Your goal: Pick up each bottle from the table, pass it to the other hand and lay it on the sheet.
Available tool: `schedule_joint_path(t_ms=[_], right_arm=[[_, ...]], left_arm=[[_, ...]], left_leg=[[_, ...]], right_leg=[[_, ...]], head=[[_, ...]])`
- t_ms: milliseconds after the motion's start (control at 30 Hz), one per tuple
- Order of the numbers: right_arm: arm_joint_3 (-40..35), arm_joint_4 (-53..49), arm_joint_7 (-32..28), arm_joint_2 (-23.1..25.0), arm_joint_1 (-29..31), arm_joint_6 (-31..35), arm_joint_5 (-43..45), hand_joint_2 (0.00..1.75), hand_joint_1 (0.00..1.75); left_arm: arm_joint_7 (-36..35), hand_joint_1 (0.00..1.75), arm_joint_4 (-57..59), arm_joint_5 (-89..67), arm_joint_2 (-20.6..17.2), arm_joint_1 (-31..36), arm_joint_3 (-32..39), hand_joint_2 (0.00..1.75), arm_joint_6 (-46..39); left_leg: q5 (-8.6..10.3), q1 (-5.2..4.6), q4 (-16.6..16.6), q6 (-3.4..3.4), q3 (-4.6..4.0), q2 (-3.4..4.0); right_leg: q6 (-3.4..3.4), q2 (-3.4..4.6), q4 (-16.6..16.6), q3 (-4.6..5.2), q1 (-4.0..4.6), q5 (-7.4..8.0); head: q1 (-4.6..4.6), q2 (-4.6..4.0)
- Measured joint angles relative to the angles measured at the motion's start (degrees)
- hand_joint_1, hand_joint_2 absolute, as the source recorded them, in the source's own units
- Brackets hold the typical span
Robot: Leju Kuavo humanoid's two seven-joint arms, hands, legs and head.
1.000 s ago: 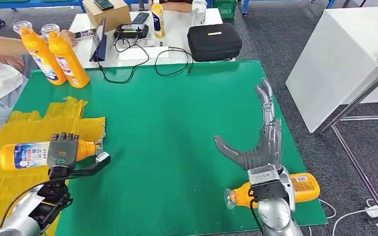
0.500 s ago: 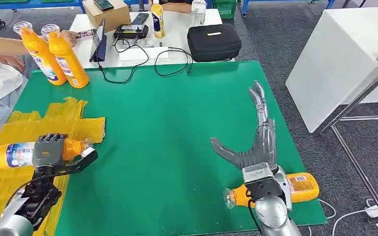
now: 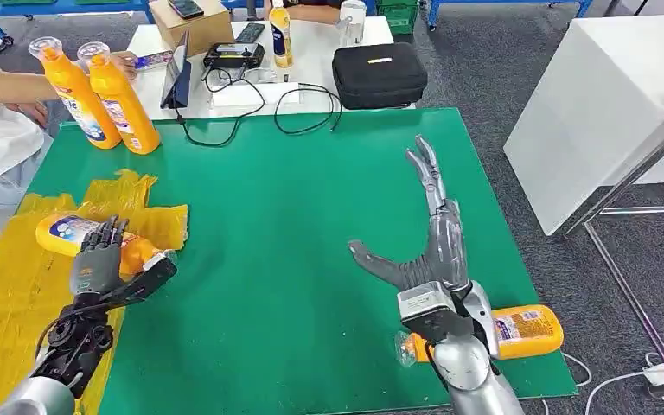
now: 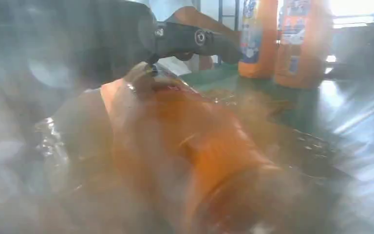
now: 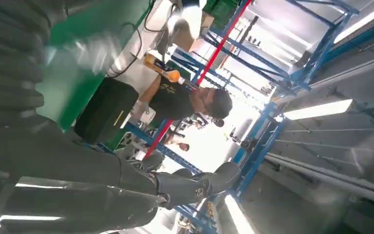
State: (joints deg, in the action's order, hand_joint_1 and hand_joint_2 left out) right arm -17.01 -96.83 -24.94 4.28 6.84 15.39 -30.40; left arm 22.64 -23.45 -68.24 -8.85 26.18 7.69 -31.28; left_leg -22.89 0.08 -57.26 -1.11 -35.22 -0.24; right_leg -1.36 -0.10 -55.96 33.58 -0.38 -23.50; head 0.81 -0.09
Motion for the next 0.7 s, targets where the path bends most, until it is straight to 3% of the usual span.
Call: schedule_joint_path(t_ms=[533, 700], right_arm=[[-0.61, 0.92, 0.79, 0.0, 0.33, 0.37, -0.74, 1.75, 0.0], [-0.59, 0.92, 1.2, 0.02, 0.29, 0.63, -1.11, 1.75, 0.0]], left_arm=[[7.11, 0.0, -2.36, 7.89, 3.06, -1.07, 4.2, 1.75, 2.25], [11.89, 0.0, -9.12, 14.58, 5.29, -3.27, 5.14, 1.75, -0.68]], left_leg=[[0.02, 0.01, 0.0, 0.0, 0.04, 0.01], [0.03, 0.02, -0.02, 0.0, -0.05, 0.02]], right_leg=[[0.0, 0.0, 0.0, -0.01, -0.01, 0.0], [0.0, 0.0, 0.0, 0.11, 0.0, 0.0]], head=[[0.0, 0.0], [-0.02, 0.0]])
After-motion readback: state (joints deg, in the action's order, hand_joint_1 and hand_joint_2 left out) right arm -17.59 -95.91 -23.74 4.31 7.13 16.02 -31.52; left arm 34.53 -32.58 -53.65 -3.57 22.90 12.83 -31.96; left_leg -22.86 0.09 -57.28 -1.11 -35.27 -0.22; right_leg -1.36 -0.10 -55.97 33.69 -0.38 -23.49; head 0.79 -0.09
